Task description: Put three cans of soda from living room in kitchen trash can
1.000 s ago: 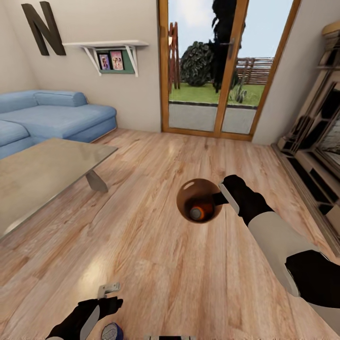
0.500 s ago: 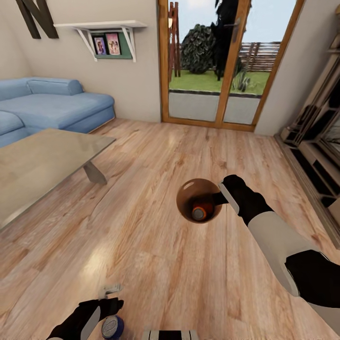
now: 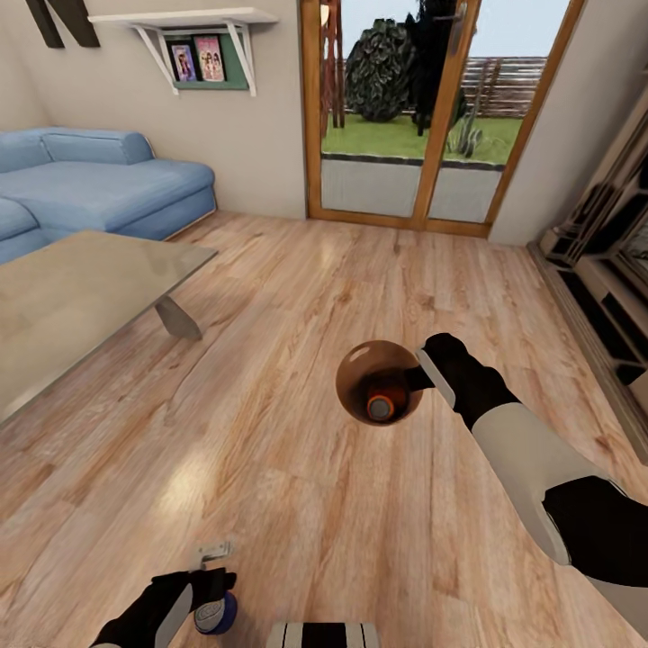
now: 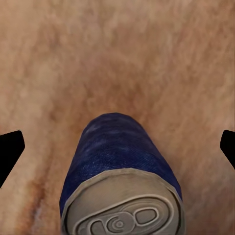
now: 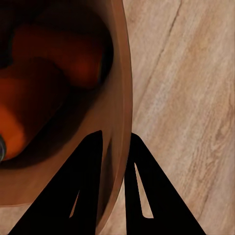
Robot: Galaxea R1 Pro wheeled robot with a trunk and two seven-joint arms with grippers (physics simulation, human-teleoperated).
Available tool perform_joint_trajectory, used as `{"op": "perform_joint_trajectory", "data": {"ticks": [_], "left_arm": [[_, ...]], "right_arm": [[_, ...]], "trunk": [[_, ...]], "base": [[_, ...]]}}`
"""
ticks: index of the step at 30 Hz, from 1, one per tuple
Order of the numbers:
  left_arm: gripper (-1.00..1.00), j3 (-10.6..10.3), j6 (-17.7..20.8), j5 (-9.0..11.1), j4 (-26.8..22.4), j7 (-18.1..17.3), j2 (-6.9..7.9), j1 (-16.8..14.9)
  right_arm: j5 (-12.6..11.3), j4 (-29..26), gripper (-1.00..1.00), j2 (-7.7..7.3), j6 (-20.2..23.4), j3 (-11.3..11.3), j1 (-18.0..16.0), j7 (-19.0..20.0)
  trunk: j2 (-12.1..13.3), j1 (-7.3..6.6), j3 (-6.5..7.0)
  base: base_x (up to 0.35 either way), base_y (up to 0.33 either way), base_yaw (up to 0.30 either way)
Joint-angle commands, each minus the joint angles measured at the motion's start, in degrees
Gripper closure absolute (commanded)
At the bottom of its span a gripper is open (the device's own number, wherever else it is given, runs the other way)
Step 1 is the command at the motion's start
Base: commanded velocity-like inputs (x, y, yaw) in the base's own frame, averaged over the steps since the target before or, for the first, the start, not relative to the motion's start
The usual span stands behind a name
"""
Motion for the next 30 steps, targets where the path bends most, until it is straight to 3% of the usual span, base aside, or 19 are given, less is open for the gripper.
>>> {"op": "perform_joint_trajectory", "data": {"ticks": [1,24,30], "left_arm": [[-1.00,-0.1,0.0,0.0,0.0,0.0,-0.03,0.0],[-1.00,-0.4,0.1,0.1,-0.1,0.1,-0.42,0.1],[-1.00,-0.4,0.2,0.2,-0.1,0.2,-0.43,0.1]], "right_arm": [[-0.1,0.0,1.00,0.01,0.0,0.0,0.0,0.2],[-0.1,0.4,1.00,0.19,0.0,0.0,0.0,0.1],[-0.1,0.4,1.00,0.26,0.0,0.0,0.0,0.1]], "trunk": [[0.0,-0.01,0.01],[0.0,-0.01,0.01],[0.0,-0.01,0.01]], "base": [[0.000,0.000,0.000],[0.000,0.000,0.000],[-0.238,0.000,0.000]]}}
